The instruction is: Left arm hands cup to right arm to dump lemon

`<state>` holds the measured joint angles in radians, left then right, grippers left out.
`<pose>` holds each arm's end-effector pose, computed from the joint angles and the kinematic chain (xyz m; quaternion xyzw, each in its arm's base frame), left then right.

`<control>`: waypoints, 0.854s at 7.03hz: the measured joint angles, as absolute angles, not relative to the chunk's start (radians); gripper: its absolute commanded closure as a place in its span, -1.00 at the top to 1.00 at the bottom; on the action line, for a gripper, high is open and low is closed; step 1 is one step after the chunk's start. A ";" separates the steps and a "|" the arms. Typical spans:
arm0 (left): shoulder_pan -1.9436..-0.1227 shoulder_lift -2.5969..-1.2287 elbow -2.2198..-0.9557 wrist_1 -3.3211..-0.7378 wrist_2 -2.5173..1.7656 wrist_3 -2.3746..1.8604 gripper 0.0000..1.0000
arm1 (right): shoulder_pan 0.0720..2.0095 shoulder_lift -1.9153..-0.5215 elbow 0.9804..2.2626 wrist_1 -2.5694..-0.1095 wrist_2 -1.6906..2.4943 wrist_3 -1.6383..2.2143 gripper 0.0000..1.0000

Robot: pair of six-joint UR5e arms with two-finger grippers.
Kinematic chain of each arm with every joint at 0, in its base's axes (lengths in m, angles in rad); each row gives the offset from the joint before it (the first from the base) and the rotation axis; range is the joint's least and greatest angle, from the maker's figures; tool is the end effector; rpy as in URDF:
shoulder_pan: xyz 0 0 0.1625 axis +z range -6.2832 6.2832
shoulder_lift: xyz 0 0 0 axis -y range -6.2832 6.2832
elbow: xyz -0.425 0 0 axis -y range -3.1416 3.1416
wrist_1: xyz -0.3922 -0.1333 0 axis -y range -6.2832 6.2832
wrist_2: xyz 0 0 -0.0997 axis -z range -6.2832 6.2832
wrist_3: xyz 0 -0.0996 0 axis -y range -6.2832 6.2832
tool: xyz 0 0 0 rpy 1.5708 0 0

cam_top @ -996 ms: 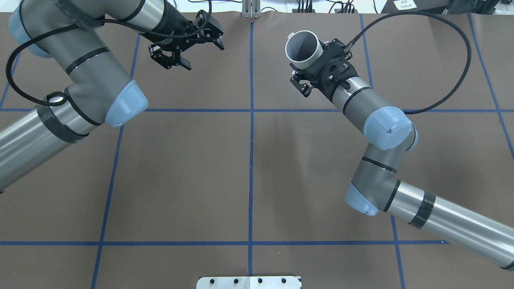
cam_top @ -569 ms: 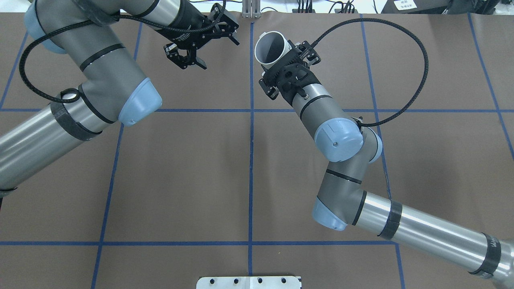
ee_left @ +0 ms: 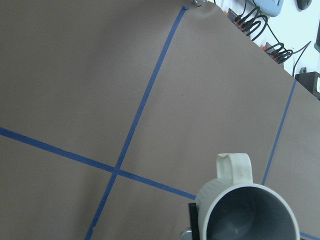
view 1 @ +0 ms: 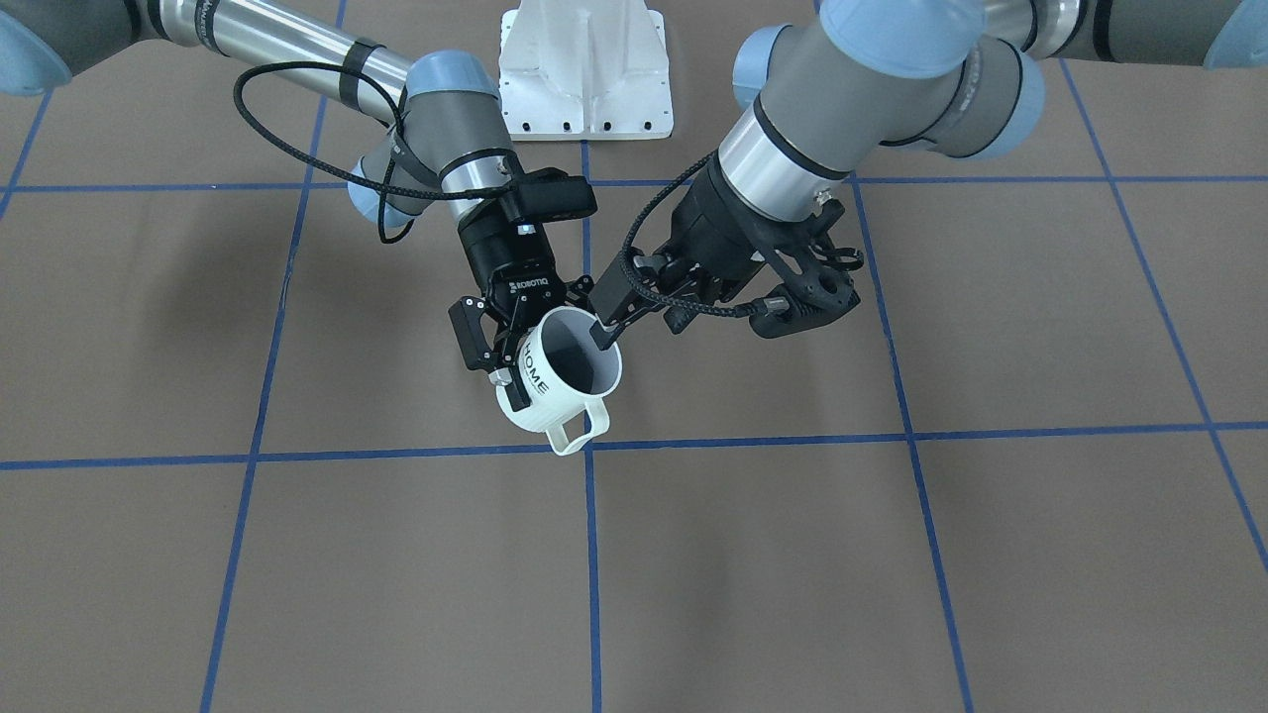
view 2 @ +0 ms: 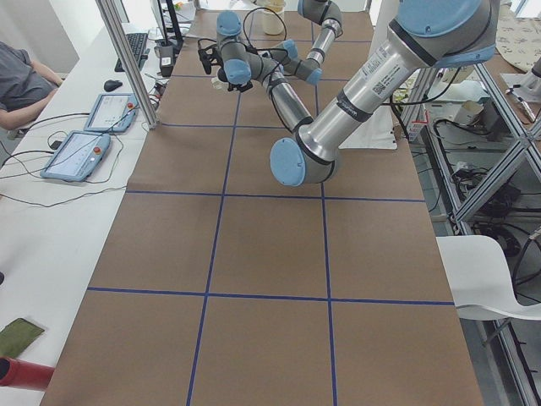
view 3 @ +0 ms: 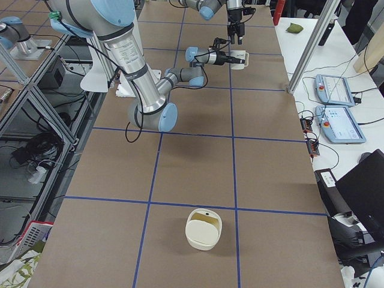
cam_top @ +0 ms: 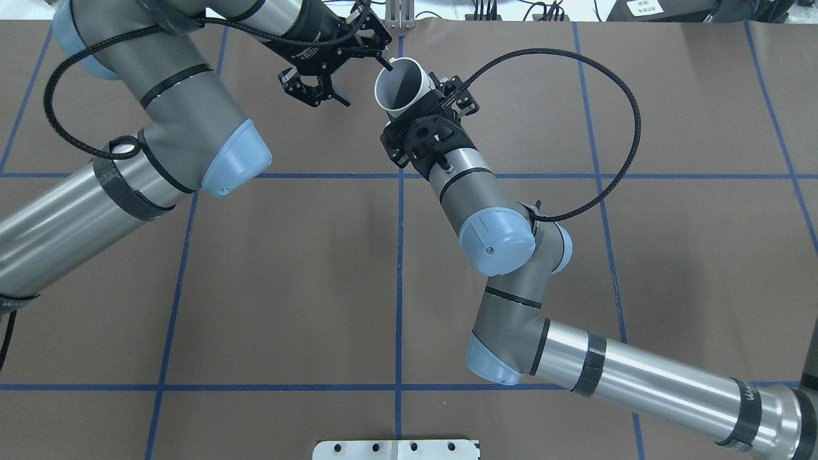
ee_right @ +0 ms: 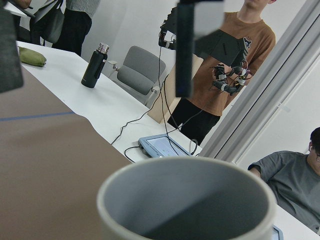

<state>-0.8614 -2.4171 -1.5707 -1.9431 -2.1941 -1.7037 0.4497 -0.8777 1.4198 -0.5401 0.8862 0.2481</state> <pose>0.3915 -0.5714 0.0848 -0.0409 0.5985 -0.2180 0.7698 -0.5311 -0.4743 0.1872 0.6665 -0.2379 -0.0660 0.7035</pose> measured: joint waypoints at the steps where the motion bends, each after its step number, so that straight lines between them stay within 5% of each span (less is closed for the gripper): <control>1: -0.858 -2.418 -1.571 -1.943 -2.194 -1.707 0.49 | 0.445 -0.873 1.420 -0.540 0.883 0.285 -1.00; 3: -0.852 -2.416 -1.572 -1.943 -2.194 -1.708 0.49 | 0.443 -0.869 1.421 -0.540 0.881 0.309 -1.00; 5: -0.834 -2.416 -1.573 -1.942 -2.166 -1.707 0.04 | 0.443 -0.869 1.423 -0.540 0.881 0.310 -1.00; 6: -0.820 -2.416 -1.573 -1.942 -2.145 -1.706 -0.03 | 0.443 -0.869 1.424 -0.541 0.881 0.307 -1.00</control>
